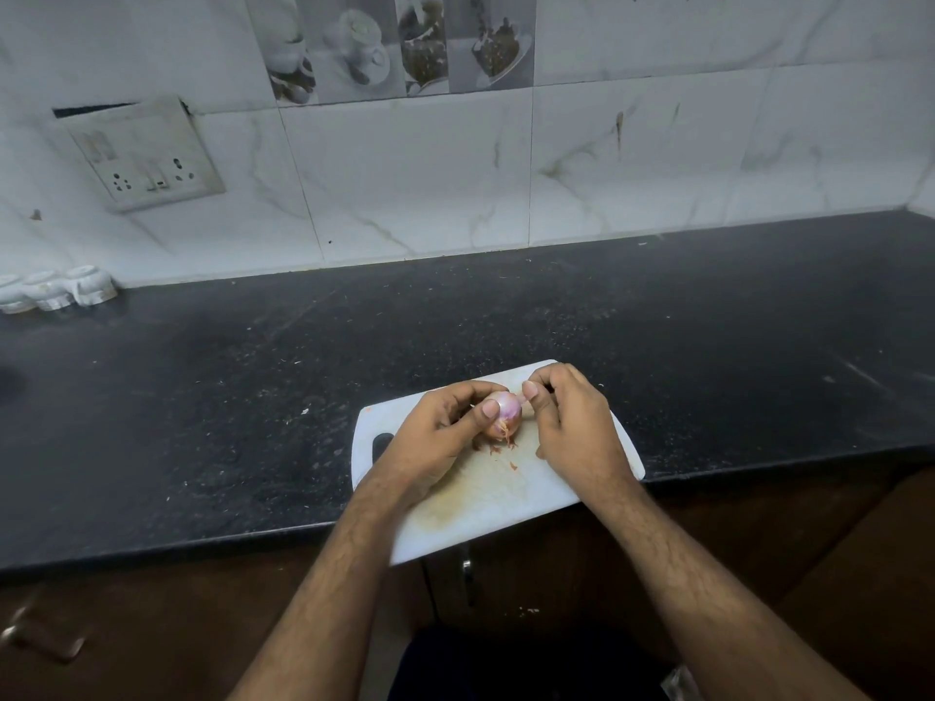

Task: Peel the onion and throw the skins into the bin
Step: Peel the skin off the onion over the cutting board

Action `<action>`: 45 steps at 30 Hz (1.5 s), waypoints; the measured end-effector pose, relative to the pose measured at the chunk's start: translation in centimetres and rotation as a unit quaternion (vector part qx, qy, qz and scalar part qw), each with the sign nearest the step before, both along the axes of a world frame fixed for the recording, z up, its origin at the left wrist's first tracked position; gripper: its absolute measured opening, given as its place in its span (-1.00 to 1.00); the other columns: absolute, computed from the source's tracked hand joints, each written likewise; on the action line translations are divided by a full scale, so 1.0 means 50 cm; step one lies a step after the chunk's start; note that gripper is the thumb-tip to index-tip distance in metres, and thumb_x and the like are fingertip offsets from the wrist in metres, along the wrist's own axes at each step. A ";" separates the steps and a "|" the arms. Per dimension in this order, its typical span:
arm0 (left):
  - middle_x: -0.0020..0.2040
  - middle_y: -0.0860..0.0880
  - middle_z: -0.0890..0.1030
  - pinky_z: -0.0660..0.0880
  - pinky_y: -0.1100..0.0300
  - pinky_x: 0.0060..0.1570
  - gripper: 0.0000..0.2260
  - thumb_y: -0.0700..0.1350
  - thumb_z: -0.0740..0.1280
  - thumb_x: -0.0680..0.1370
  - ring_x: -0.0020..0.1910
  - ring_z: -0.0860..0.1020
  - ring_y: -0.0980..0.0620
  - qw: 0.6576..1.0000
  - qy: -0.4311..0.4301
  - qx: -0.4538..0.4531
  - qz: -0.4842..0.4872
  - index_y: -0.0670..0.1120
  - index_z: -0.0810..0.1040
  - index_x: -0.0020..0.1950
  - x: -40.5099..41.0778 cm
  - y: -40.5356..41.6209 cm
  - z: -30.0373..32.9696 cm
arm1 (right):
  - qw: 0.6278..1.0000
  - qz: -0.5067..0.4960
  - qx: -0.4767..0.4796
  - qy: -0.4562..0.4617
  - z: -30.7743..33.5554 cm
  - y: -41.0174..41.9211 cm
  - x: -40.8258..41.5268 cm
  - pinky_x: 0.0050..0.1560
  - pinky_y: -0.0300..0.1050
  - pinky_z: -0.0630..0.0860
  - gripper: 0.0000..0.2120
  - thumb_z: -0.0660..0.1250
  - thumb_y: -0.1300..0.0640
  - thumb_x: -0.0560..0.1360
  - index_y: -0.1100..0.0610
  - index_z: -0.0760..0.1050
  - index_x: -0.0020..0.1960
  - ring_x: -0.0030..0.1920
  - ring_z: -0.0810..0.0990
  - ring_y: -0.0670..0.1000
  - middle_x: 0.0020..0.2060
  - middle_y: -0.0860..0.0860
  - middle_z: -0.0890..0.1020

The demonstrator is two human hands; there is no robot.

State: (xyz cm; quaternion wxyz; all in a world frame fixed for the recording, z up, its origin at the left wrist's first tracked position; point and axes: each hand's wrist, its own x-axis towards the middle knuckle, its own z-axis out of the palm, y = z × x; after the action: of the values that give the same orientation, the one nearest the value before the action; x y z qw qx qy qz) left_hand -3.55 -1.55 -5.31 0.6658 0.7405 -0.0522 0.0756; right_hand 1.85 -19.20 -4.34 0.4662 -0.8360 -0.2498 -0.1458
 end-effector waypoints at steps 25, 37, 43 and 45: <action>0.25 -0.15 0.71 0.59 0.24 0.12 -0.64 -0.35 0.38 0.63 0.10 0.68 0.08 0.997 0.045 -0.035 -0.051 -0.21 0.43 0.41 -0.005 -0.003 0.008 | 0.996 -0.062 -0.004 0.067 0.003 0.006 0.002 -0.23 0.11 0.67 -0.85 0.17 0.10 0.71 0.05 0.42 -0.03 -0.15 0.62 0.00 -0.18 -0.18 0.45; 0.26 -0.16 0.71 0.59 0.19 0.13 -0.70 -0.31 0.38 0.64 0.16 0.67 0.00 0.998 0.039 -0.016 -0.042 -0.16 0.49 0.36 -0.003 0.001 0.009 | 0.983 -0.079 0.048 0.156 0.006 0.001 0.012 -0.50 -0.32 0.54 -0.90 0.18 0.20 0.69 0.12 0.47 0.06 -0.29 0.67 -0.09 -0.11 0.07 0.64; 0.25 -0.13 0.70 0.59 0.19 0.10 -0.70 -0.25 0.40 0.63 0.20 0.68 -0.06 0.997 0.009 -0.065 0.031 -0.12 0.53 0.36 -0.004 0.004 0.007 | 0.991 -0.040 0.055 0.112 0.006 0.001 0.002 -0.46 -0.23 0.62 -0.87 0.33 0.12 0.64 0.07 0.66 0.08 -0.31 0.67 -0.16 -0.22 -0.08 0.66; 0.26 -0.09 0.69 0.59 0.16 0.16 -0.69 -0.21 0.44 0.63 0.27 0.65 -0.08 0.997 0.005 -0.059 0.042 -0.08 0.55 0.37 -0.004 0.005 0.005 | 0.993 -0.027 0.059 0.101 0.008 0.000 0.001 -0.39 -0.14 0.66 -0.90 0.37 0.10 0.61 0.04 0.66 0.00 -0.27 0.66 -0.14 -0.24 -0.15 0.64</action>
State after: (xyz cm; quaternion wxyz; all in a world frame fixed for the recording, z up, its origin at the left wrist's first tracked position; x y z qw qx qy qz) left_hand -3.73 -1.30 -5.08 0.7045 0.7022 -0.0133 0.1022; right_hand 1.92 -19.22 -3.95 0.5333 -0.8240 -0.1700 -0.0879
